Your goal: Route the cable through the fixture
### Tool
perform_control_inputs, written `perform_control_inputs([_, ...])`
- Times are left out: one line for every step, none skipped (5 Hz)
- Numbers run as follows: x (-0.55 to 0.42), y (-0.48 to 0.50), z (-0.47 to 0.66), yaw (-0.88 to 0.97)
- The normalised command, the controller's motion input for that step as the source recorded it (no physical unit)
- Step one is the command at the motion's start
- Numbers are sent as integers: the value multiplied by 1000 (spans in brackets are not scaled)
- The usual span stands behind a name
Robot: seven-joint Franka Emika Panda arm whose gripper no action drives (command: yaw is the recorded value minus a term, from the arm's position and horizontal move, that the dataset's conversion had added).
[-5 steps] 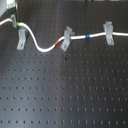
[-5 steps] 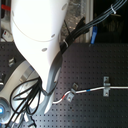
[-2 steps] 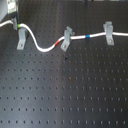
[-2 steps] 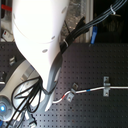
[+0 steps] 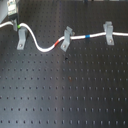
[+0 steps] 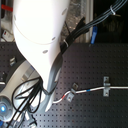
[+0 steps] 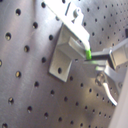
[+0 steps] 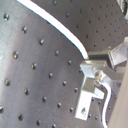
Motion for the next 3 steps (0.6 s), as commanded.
perform_control_inputs([29,148,29,-23])
perform_control_inputs([1,2,109,-9])
perform_control_inputs([-78,36,311,-23])
